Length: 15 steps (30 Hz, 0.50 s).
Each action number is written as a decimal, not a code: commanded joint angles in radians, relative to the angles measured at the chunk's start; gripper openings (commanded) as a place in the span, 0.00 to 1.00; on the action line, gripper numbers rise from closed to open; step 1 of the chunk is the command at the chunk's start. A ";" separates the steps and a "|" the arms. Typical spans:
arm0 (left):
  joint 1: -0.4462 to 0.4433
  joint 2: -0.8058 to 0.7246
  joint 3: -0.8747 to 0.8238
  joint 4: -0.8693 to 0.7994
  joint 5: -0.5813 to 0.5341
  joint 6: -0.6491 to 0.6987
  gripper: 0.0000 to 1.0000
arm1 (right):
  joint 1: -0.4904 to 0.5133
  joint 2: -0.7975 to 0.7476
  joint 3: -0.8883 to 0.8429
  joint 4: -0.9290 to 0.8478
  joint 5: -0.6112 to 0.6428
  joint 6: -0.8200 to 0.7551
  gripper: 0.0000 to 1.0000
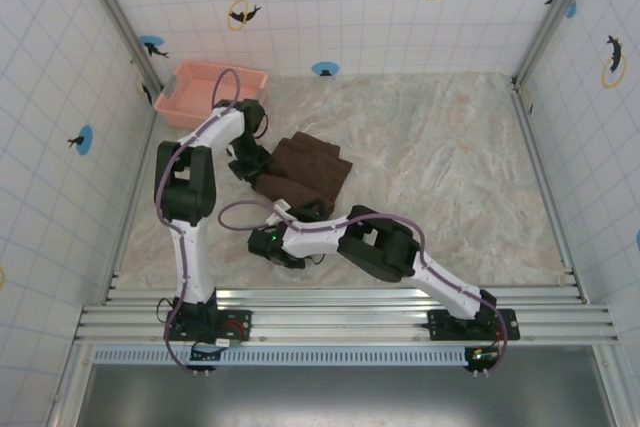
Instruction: Roll up the long pants
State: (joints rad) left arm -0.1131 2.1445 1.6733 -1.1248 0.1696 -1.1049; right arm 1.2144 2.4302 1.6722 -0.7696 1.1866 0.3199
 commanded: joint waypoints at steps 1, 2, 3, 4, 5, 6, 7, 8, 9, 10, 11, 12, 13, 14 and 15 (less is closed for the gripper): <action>0.024 -0.026 -0.082 0.073 -0.005 0.081 0.00 | -0.067 -0.060 -0.113 0.065 -0.302 -0.120 0.00; 0.024 -0.033 -0.092 0.089 -0.001 0.093 0.03 | -0.079 -0.091 -0.134 0.083 -0.369 -0.155 0.00; 0.024 -0.038 -0.101 0.098 0.000 0.103 0.15 | -0.096 -0.122 -0.153 0.101 -0.457 -0.193 0.00; 0.024 -0.043 -0.109 0.107 0.001 0.111 0.26 | -0.111 -0.152 -0.169 0.112 -0.523 -0.216 0.00; 0.024 -0.049 -0.117 0.120 0.004 0.119 0.38 | -0.131 -0.186 -0.184 0.117 -0.581 -0.235 0.00; 0.024 -0.055 -0.123 0.129 0.004 0.128 0.50 | -0.154 -0.208 -0.192 0.117 -0.642 -0.254 0.00; 0.024 -0.059 -0.125 0.133 0.005 0.137 0.58 | -0.174 -0.227 -0.196 0.116 -0.686 -0.265 0.00; 0.023 -0.065 -0.124 0.136 0.001 0.146 0.68 | -0.201 -0.246 -0.198 0.114 -0.737 -0.277 0.00; 0.024 -0.072 -0.123 0.141 -0.009 0.157 0.91 | -0.227 -0.256 -0.197 0.107 -0.790 -0.289 0.00; 0.025 -0.080 -0.121 0.146 -0.014 0.166 0.97 | -0.253 -0.259 -0.189 0.096 -0.824 -0.295 0.00; 0.027 -0.092 -0.121 0.159 -0.019 0.174 0.97 | -0.282 -0.259 -0.176 0.077 -0.868 -0.305 0.00; 0.030 -0.103 -0.122 0.172 -0.018 0.179 0.97 | -0.304 -0.255 -0.163 0.059 -0.903 -0.314 0.00; 0.036 -0.120 -0.124 0.189 -0.019 0.180 0.97 | -0.327 -0.250 -0.150 0.042 -0.938 -0.322 0.00; 0.039 -0.137 -0.126 0.206 -0.021 0.178 0.97 | -0.347 -0.246 -0.140 0.027 -0.969 -0.331 0.00; 0.041 -0.153 -0.130 0.223 -0.022 0.176 0.97 | -0.362 -0.241 -0.133 0.014 -0.989 -0.338 0.00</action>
State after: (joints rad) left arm -0.0914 2.0670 1.5604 -0.9131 0.1902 -0.9733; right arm 0.9199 2.1426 1.5532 -0.6281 0.4213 -0.0048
